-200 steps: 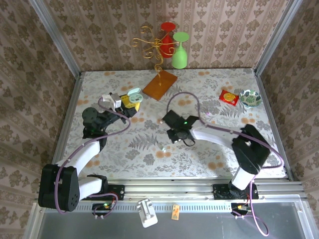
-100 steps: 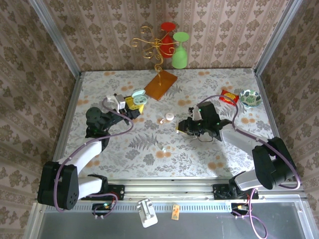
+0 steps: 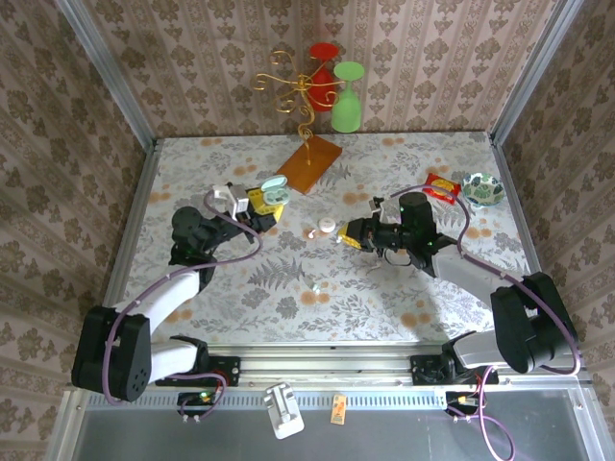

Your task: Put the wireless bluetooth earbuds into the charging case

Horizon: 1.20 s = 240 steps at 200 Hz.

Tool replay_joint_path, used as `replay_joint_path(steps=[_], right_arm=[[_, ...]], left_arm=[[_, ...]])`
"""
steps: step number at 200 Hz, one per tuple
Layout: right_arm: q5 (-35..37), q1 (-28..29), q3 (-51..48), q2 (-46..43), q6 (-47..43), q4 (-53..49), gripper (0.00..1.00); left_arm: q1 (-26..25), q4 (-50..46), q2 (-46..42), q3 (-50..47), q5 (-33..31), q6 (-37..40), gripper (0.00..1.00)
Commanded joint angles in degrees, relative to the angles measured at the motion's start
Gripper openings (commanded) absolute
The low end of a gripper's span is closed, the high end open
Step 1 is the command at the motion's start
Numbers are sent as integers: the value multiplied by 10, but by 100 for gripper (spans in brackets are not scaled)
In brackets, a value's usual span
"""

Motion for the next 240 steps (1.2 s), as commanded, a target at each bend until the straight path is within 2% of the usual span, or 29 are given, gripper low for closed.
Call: replay_joint_path(steps=[1, 54, 121, 177, 222, 225, 240], right_arm=[[-1, -4, -4, -18, 63, 20, 13], [14, -2, 21, -37, 74, -5, 13], [57, 40, 103, -68, 31, -23, 13], [74, 80, 206, -20, -18, -51, 13], [74, 91, 251, 9, -43, -78, 14], [73, 93, 253, 9, -45, -79, 13], [73, 100, 261, 30, -52, -85, 14]], left_arm=[[-8, 21, 5, 10, -3, 14, 32], [-24, 32, 25, 10, -8, 20, 32], [-58, 73, 72, 9, -29, 59, 31], [-80, 77, 105, 21, -39, 85, 29], [-80, 88, 118, 34, -44, 83, 30], [-95, 90, 120, 34, -45, 83, 29], [-100, 100, 127, 38, -46, 79, 29]])
